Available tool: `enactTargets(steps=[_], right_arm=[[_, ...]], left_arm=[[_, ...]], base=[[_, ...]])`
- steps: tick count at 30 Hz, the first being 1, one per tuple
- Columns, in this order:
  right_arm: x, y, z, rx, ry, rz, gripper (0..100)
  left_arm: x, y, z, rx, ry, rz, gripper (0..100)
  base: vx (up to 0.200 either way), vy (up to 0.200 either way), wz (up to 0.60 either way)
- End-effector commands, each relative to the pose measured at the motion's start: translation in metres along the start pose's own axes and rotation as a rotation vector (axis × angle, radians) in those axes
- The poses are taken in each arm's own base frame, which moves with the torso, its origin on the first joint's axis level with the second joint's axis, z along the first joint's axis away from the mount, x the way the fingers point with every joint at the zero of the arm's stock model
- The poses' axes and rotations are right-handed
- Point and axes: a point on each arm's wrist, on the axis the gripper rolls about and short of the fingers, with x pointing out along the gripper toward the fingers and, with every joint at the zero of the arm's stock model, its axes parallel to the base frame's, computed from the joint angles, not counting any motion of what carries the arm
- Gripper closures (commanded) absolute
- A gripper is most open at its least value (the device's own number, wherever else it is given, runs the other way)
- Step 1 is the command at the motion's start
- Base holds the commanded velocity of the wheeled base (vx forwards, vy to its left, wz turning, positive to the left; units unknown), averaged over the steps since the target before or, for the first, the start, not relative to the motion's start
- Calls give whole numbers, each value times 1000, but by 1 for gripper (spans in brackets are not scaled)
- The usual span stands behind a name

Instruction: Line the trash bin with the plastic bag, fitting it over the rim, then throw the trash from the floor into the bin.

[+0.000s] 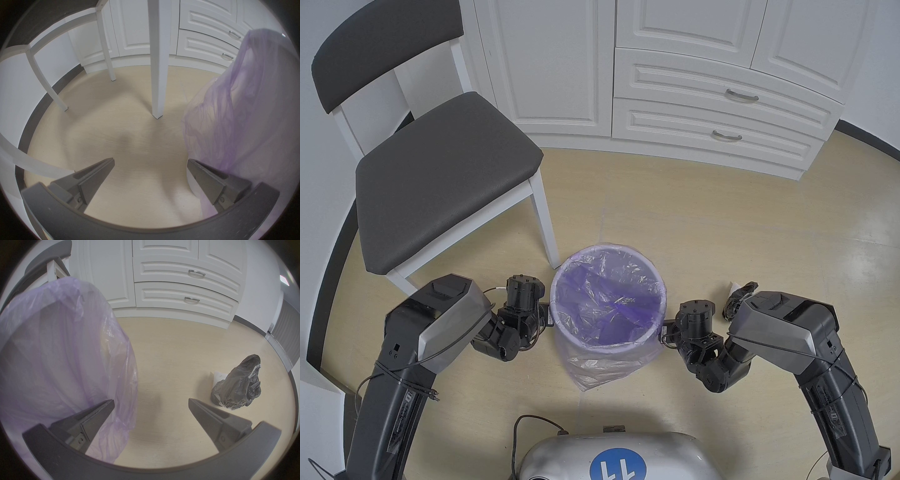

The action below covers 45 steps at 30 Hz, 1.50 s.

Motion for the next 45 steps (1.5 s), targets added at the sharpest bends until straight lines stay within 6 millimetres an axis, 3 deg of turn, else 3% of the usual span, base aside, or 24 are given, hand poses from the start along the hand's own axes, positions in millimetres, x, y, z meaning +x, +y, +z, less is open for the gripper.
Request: enactTargets(steps=[1,8,9,13,19,24,27,30,33,35,36,39,41,42,43,44,45], right_arm=[[-1,0,0,-1,0,1,0],[-9,-3,5,-24,9,-7,0],[-17,-7,13,-52,10,-9,0],[-30,-11,29,-81,0,-14,0],[-45,-29,51,-112,-8,-36,0],[-59,-44,85,-86,-56,-58,0],[-66,-47,91,-83,-61,-60,0],[-85,-54,93,-70,-44,-46,0],[-91,-56,97,-43,-47,-44,0],[-95,-55,112,-26,-77,-35,0],[-95,-55,112,-26,-77,-35,0],[-109,-48,156,-55,-38,-5,0],[-114,-44,166,-67,-9,10,0],[-118,-37,179,-78,18,26,0],[-118,-37,179,-78,18,26,0],[-126,-24,202,-97,36,56,0],[-129,-18,209,-109,38,71,0]], left_arm=[[5,-2,-9,2,12,3,0],[2,7,4,-11,-9,28,0],[-6,10,15,-10,-25,66,0],[-26,16,31,22,-30,91,0],[-43,49,29,113,11,84,0],[-78,55,39,101,5,-10,0],[-91,54,37,96,19,-21,0],[-127,48,31,31,0,-45,0],[-145,54,33,10,-37,-49,0],[-170,62,38,0,-80,-52,0],[-170,62,38,0,-80,-52,0],[-192,67,52,-9,-134,-77,0],[-198,69,58,-13,-150,-83,0],[-205,73,64,-17,-168,-81,0],[-205,73,64,-17,-168,-81,0],[-218,80,69,-22,-191,-86,0],[-222,83,72,-25,-200,-90,0]], base=[[0,0,0],[0,0,0],[0,0,0],[0,0,0],[0,0,0],[0,0,0],[0,0,0],[0,0,0],[0,0,0],[0,0,0],[0,0,0],[0,0,0],[0,0,0],[0,0,0],[0,0,0],[0,0,0],[0,0,0]])
